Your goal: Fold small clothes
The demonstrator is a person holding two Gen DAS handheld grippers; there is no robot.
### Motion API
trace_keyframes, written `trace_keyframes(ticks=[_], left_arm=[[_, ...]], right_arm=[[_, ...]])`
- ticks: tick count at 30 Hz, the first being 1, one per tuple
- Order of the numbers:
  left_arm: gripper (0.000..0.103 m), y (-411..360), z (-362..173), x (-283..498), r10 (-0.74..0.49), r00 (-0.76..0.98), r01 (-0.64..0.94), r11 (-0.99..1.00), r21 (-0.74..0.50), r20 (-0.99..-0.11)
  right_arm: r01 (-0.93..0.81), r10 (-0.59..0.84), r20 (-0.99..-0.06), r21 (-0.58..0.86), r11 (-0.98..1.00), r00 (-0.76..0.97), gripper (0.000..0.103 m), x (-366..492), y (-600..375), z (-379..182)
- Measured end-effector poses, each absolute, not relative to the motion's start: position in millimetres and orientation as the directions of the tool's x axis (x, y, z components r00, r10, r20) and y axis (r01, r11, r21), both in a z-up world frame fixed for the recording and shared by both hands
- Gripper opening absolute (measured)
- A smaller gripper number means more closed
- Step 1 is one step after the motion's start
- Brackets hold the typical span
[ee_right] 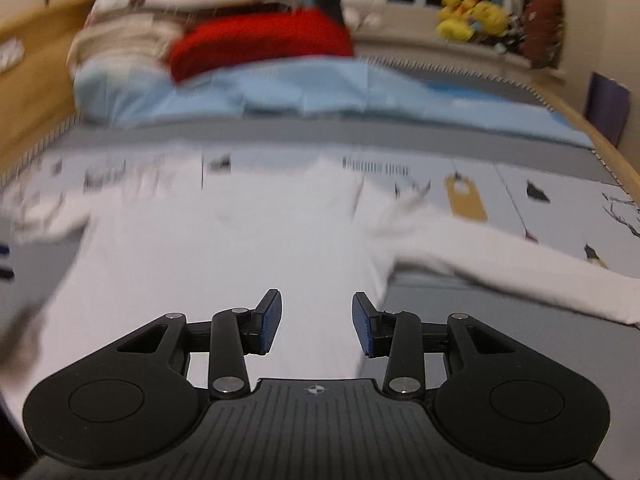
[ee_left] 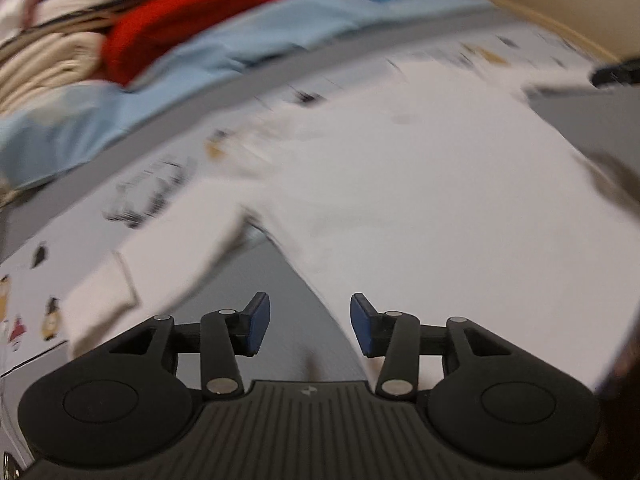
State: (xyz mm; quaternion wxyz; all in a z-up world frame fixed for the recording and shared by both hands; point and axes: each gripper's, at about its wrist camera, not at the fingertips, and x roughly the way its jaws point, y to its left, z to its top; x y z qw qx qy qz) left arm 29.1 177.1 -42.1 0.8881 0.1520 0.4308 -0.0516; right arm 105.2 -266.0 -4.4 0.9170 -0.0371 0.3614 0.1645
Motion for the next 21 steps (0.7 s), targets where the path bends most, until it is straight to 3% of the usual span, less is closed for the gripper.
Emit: trace_keyframes(ticks=[4, 14, 21], left_arm=[[0.068, 198.1, -25.7, 47.3, 0.129, 0.678, 0.069, 0.969, 0.238, -0.724], [0.068, 245.7, -31.9, 92.1, 0.259, 0.642, -0.122, 0.964, 0.237, -0.722], [0.068, 264.8, -48.0, 110.6, 0.280, 0.620, -0.141, 0.959, 0.247, -0.733]], right_arm=[[-0.263, 0.265, -0.609, 0.094, 0.960, 0.748, 0.047, 120.2, -256.2, 5.3], [-0.216, 0.266, -0.599, 0.156, 0.964, 0.755, 0.047, 157.9, -206.4, 8.6], [-0.172, 0.226, -0.613, 0.147, 0.974, 0.757, 0.047, 190.0, -180.9, 2.7]])
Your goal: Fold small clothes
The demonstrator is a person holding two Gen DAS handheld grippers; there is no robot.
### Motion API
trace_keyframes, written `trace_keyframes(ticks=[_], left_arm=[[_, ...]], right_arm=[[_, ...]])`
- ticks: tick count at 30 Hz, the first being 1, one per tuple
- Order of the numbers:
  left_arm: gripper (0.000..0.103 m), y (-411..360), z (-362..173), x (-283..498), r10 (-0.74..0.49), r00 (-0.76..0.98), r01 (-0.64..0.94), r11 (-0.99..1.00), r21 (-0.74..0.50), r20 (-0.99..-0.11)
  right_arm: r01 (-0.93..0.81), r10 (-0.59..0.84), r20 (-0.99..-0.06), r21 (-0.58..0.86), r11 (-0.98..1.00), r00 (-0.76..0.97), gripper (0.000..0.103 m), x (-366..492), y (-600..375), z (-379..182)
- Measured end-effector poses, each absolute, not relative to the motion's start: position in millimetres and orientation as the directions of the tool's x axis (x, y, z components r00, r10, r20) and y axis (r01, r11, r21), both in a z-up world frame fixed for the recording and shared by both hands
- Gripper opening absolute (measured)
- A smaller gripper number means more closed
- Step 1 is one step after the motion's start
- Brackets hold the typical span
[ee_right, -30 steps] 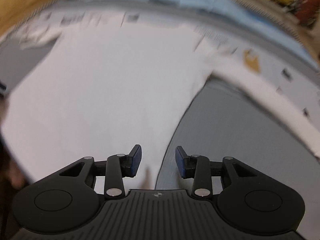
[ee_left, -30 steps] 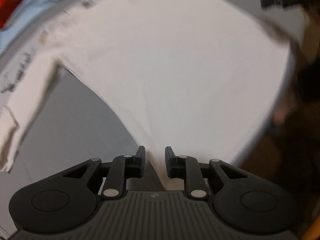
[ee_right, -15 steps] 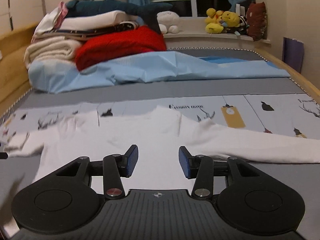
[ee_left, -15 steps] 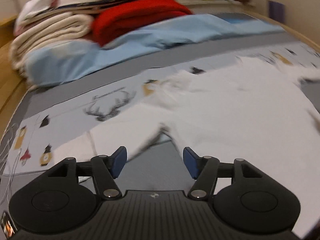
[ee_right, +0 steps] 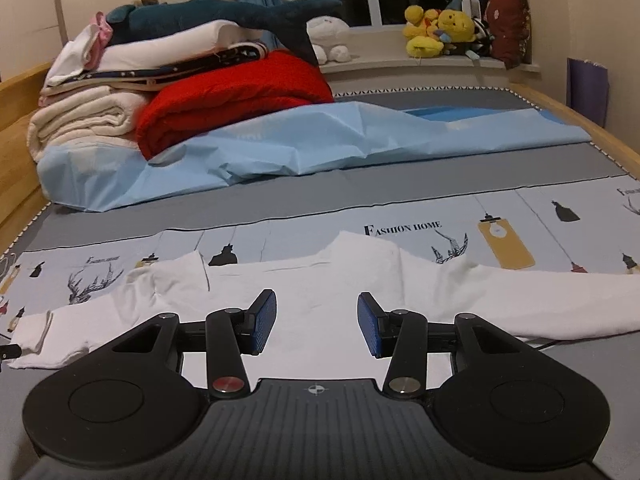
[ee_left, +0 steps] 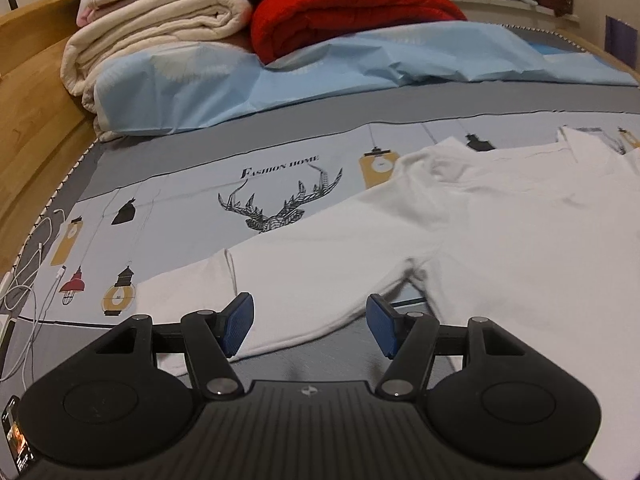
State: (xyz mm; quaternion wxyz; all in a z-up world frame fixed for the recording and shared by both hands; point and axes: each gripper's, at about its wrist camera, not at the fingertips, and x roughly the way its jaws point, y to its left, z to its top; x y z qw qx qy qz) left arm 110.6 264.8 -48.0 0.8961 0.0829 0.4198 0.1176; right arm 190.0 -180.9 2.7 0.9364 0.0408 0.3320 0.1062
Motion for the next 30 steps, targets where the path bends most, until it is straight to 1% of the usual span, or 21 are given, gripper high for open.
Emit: trace_keyframes(ticks=[3, 5, 6, 7, 8, 11, 14, 16, 19, 22, 23, 24, 25, 26, 27, 29, 30], left_arm=[[0.068, 278.4, -56.1, 121.7, 0.287, 0.607, -0.143, 0.957, 0.253, -0.741], [0.068, 290.6, -60.3, 126.9, 0.288, 0.602, -0.151, 0.957, 0.248, -0.745], [0.068, 298.6, -62.5, 129.6, 0.292, 0.596, -0.162, 0.956, 0.245, -0.748], [0.068, 307.8, -64.4, 131.9, 0.298, 0.589, -0.178, 0.955, 0.239, -0.751], [0.068, 319.4, -66.3, 134.3, 0.299, 0.579, -0.205, 0.954, 0.219, -0.759], [0.066, 364.6, -73.3, 138.2, 0.277, 0.527, -0.344, 0.934, 0.096, -0.804], [0.066, 393.4, -77.5, 139.6, 0.295, 0.503, -0.441, 0.896, 0.053, -0.813], [0.066, 399.3, -80.1, 143.7, 0.302, 0.501, -0.450, 0.891, 0.054, -0.811], [0.068, 392.9, -90.3, 154.1, 0.282, 0.497, -0.404, 0.912, 0.069, -0.821], [0.068, 376.2, -104.8, 166.8, 0.314, 0.473, -0.343, 0.926, 0.156, -0.823], [0.065, 374.4, -110.8, 169.6, 0.332, 0.460, -0.340, 0.923, 0.182, -0.824], [0.053, 374.9, -117.3, 172.4, 0.352, 0.435, -0.344, 0.915, 0.208, -0.828], [0.034, 377.0, -124.1, 174.2, 0.365, 0.401, -0.352, 0.908, 0.226, -0.840], [0.030, 380.2, -129.6, 173.7, 0.364, 0.372, -0.362, 0.904, 0.227, -0.854], [0.029, 382.3, -132.0, 172.7, 0.352, 0.360, -0.377, 0.902, 0.210, -0.864], [0.017, 385.8, -128.6, 171.8, 0.344, 0.365, -0.395, 0.899, 0.190, -0.865], [0.013, 386.7, -124.9, 171.8, 0.352, 0.366, -0.405, 0.894, 0.193, -0.862]], right_arm=[[-0.141, 0.190, -0.637, 0.128, 0.982, 0.747, 0.046, 203.6, -173.4, -6.6], [-0.124, 0.174, -0.656, 0.123, 0.985, 0.734, 0.028, 211.2, -170.4, -13.8], [-0.123, 0.175, -0.666, 0.125, 0.985, 0.725, 0.011, 214.4, -168.5, -16.7], [-0.132, 0.187, -0.673, 0.133, 0.982, 0.716, 0.003, 217.2, -166.7, -18.8], [-0.136, 0.197, -0.674, 0.143, 0.980, 0.712, 0.003, 219.0, -165.9, -19.3], [-0.133, 0.212, -0.673, 0.167, 0.977, 0.709, 0.003, 225.5, -162.7, -18.0], [-0.127, 0.221, -0.682, 0.186, 0.974, 0.698, 0.003, 231.2, -159.2, -17.5], [-0.148, 0.250, -0.685, 0.206, 0.967, 0.684, 0.004, 234.4, -153.7, -16.6], [-0.186, 0.275, -0.681, 0.204, 0.961, 0.679, 0.004, 236.3, -144.7, -14.5], [-0.205, 0.302, -0.686, 0.221, 0.953, 0.662, 0.004, 237.9, -137.8, -16.7], [-0.210, 0.307, -0.689, 0.224, 0.952, 0.656, 0.004, 238.2, -136.2, -17.5], [-0.215, 0.311, -0.692, 0.224, 0.950, 0.652, 0.004, 238.3, -134.6, -18.5], [-0.221, 0.315, -0.696, 0.224, 0.949, 0.646, 0.004, 238.3, -133.0, -19.9], [-0.224, 0.317, -0.698, 0.224, 0.949, 0.642, 0.004, 238.2, -131.9, -20.4], [-0.225, 0.319, -0.700, 0.227, 0.948, 0.639, 0.004, 237.6, -131.0, -21.2], [-0.233, 0.328, -0.703, 0.231, 0.945, 0.632, 0.004, 236.1, -129.6, -21.9], [-0.241, 0.334, -0.704, 0.232, 0.942, 0.627, 0.004, 235.2, -128.8, -22.1]])
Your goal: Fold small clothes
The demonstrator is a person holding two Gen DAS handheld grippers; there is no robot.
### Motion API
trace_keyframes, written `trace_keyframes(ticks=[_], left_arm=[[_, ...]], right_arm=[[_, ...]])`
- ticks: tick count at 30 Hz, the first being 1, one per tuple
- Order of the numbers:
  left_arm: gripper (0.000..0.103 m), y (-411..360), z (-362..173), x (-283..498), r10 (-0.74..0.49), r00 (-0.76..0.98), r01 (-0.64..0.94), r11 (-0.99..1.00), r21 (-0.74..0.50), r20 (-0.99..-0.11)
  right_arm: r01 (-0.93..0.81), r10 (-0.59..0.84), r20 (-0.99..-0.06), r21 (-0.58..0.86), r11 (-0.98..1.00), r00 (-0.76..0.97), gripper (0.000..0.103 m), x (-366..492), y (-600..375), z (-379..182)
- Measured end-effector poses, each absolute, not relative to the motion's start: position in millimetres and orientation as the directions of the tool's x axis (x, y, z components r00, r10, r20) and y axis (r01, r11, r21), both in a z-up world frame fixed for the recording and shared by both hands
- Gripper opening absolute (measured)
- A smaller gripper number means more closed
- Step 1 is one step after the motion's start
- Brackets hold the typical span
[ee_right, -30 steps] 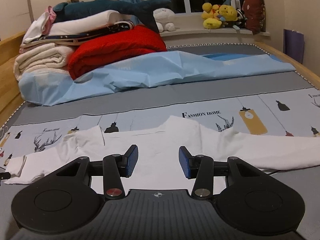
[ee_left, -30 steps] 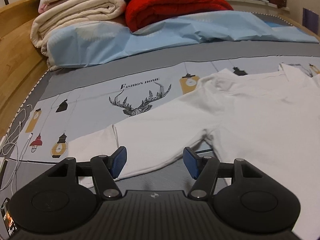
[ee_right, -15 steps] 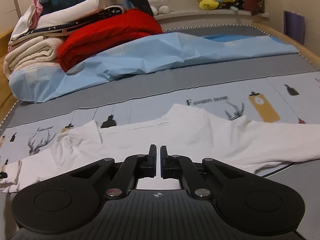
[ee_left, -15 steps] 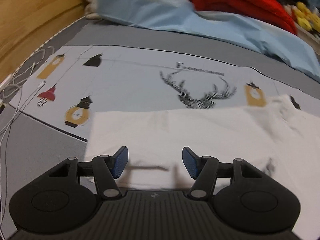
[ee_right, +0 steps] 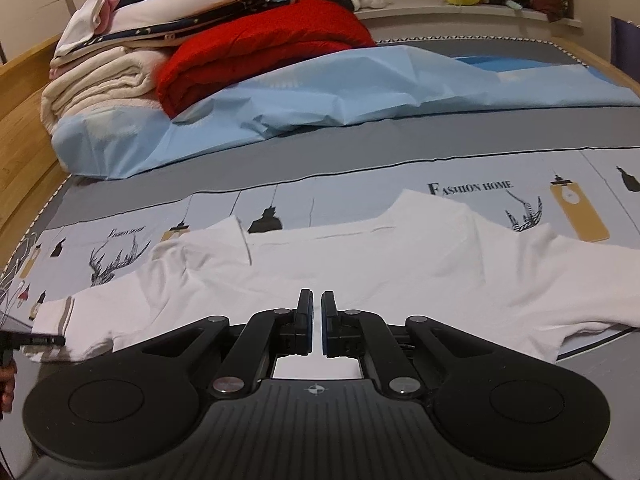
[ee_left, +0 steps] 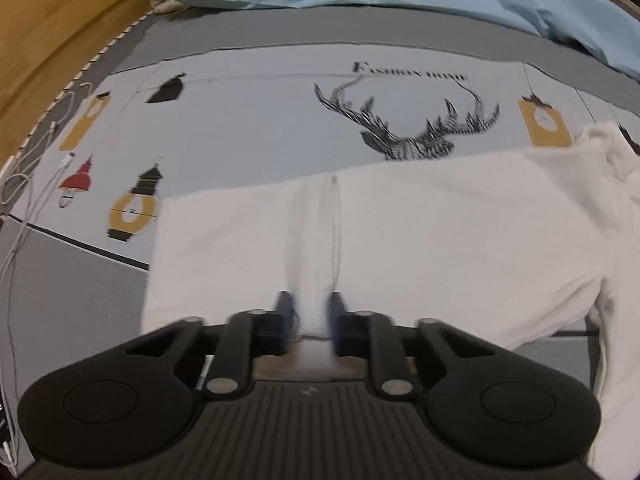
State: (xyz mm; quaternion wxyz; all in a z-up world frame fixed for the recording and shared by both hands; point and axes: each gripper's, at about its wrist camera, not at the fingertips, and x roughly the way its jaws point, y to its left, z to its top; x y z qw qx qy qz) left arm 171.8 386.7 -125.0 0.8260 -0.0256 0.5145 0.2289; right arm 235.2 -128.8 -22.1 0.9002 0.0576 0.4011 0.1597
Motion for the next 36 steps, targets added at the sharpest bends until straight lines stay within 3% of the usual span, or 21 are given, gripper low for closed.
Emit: trace_keyframes(ticks=[4, 9, 14, 18, 20, 21, 22, 23, 31, 36], left_arm=[[0.012, 380.5, -94.7, 173.1, 0.334, 0.429, -0.444, 0.887, 0.127, -0.839], [0.012, 340.5, -44.3, 182.0, 0.205, 0.573, -0.420, 0.905, -0.070, -0.794], [0.012, 261.9, -16.0, 192.5, -0.094, 0.683, -0.249, 0.902, -0.353, -0.724], [0.013, 185.8, -28.4, 209.8, -0.352, 0.640, -0.098, 0.845, -0.526, -0.683], [0.025, 154.6, -38.0, 222.1, -0.439, 0.564, -0.047, 0.828, -0.558, -0.699], [0.037, 143.6, -39.7, 227.2, -0.441, 0.531, -0.041, 0.840, -0.542, -0.724], [0.039, 139.0, -38.5, 229.5, -0.429, 0.527, -0.035, 0.852, -0.523, -0.734], [0.039, 140.0, -34.2, 230.2, -0.404, 0.551, -0.032, 0.864, -0.503, -0.730], [0.039, 228.4, -15.3, 226.9, -0.104, 0.646, -0.266, 0.898, -0.350, -0.756], [0.039, 294.5, 0.8, 212.7, 0.048, 0.668, -0.453, 0.818, -0.354, -0.743]], right_arm=[[-0.259, 0.353, -0.704, 0.243, 0.935, 0.616, 0.004, 232.2, -125.3, -21.7], [-0.267, 0.402, -0.696, 0.300, 0.916, 0.595, 0.004, 228.7, -121.5, -23.5], [-0.244, 0.523, -0.662, 0.472, 0.847, 0.536, 0.004, 231.0, -120.0, -30.5], [-0.193, 0.554, -0.653, 0.542, 0.818, 0.516, 0.007, 235.6, -121.0, -39.3], [-0.151, 0.545, -0.659, 0.558, 0.816, 0.518, 0.012, 238.6, -125.8, -45.6], [-0.126, 0.524, -0.670, 0.548, 0.827, 0.526, 0.022, 239.9, -127.9, -48.4], [-0.101, 0.493, -0.684, 0.529, 0.843, 0.538, 0.033, 241.0, -129.6, -51.0], [-0.080, 0.460, -0.698, 0.504, 0.860, 0.549, 0.036, 241.4, -130.9, -54.3], [-0.009, 0.411, -0.793, 0.456, 0.890, 0.449, 0.037, 253.1, -117.9, -104.1], [-0.078, 0.373, -0.836, 0.375, 0.924, 0.402, 0.036, 253.1, -83.4, -131.2]])
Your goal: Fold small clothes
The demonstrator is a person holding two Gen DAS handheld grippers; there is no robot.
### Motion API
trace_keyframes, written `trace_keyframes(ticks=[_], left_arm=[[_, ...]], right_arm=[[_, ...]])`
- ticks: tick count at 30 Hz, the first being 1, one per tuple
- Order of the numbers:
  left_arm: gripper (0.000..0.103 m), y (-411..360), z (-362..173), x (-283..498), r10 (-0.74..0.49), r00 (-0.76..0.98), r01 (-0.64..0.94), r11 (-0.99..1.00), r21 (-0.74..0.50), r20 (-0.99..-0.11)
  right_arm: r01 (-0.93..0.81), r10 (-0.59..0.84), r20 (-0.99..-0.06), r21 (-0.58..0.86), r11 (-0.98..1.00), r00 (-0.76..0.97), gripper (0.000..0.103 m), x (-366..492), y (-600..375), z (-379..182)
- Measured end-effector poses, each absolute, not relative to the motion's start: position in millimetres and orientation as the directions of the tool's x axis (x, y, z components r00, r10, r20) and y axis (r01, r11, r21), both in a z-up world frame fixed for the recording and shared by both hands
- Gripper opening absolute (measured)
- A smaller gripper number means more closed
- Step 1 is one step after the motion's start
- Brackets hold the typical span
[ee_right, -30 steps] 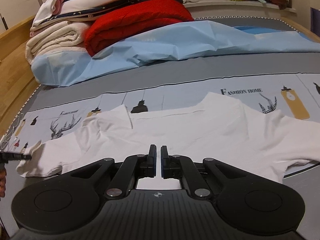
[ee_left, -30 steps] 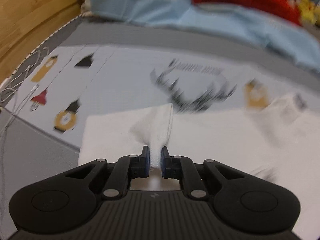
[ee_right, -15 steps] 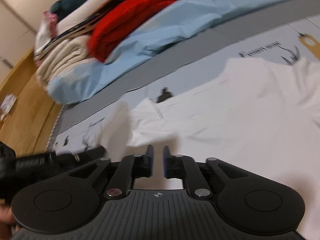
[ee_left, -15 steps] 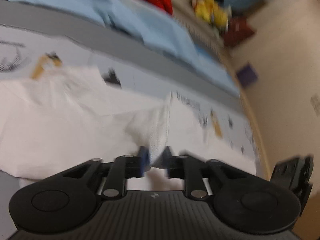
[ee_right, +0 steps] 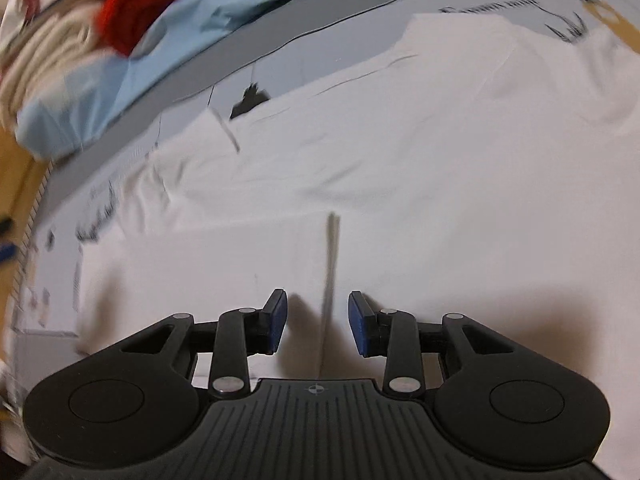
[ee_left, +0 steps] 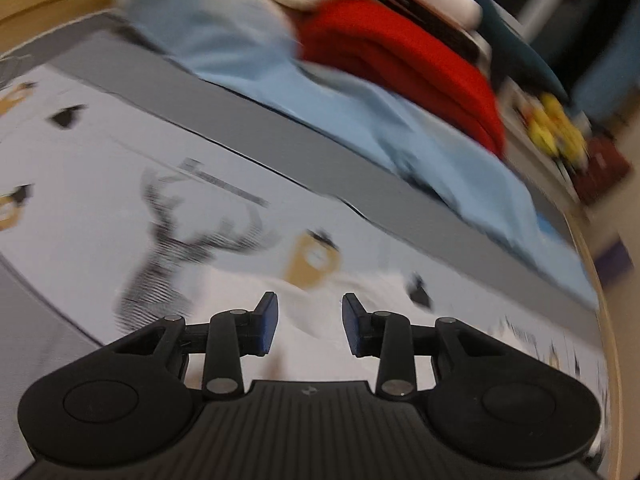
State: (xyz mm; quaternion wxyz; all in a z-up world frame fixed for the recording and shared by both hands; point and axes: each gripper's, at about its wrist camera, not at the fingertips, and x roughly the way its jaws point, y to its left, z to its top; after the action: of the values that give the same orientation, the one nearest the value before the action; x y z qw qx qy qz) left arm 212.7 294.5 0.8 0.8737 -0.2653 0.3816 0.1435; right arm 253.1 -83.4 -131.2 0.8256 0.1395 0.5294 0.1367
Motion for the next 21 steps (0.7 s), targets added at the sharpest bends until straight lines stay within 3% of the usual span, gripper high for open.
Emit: trace_keyframes(ticks=[2, 3, 5, 9, 14, 15, 19, 21], left_arm=[[0.039, 306.0, 5.5, 208.3, 0.091, 0.669, -0.502, 0.788, -0.357, -0.738], [0.039, 312.9, 10.2, 205.9, 0.103, 0.671, -0.514, 0.779, -0.361, -0.734], [0.039, 319.5, 13.2, 205.4, 0.122, 0.676, -0.528, 0.768, -0.363, -0.727], [0.039, 321.4, 21.3, 204.0, 0.144, 0.687, -0.529, 0.771, -0.354, -0.712], [0.039, 317.7, 23.4, 210.5, 0.150, 0.701, -0.504, 0.795, -0.337, -0.697], [0.039, 316.0, 21.0, 211.7, 0.140, 0.704, -0.493, 0.803, -0.336, -0.697], [0.039, 304.9, 12.0, 224.5, 0.111, 0.698, -0.451, 0.836, -0.314, -0.708], [0.039, 299.3, 6.4, 228.4, 0.099, 0.691, -0.438, 0.845, -0.306, -0.716]], right_arm=[[-0.193, 0.312, -0.840, 0.250, 0.949, 0.445, 0.029, 248.3, -59.2, -125.7], [-0.245, 0.300, -0.833, 0.205, 0.948, 0.464, 0.013, 245.0, -49.1, -123.1], [-0.333, 0.312, -0.808, 0.153, 0.930, 0.501, 0.007, 238.7, -34.6, -115.8], [-0.377, 0.387, -0.724, 0.188, 0.907, 0.571, 0.006, 239.5, -38.6, -79.4], [-0.381, 0.492, -0.483, 0.314, 0.870, 0.724, 0.005, 238.6, -117.3, 16.4], [-0.351, 0.447, -0.480, 0.280, 0.894, 0.755, 0.005, 242.0, -141.9, 21.3], [0.008, 0.160, -0.708, 0.227, 0.974, 0.688, 0.005, 276.5, -241.5, -44.0], [0.043, 0.113, -0.719, 0.195, 0.980, 0.685, 0.005, 277.1, -263.7, -54.2]])
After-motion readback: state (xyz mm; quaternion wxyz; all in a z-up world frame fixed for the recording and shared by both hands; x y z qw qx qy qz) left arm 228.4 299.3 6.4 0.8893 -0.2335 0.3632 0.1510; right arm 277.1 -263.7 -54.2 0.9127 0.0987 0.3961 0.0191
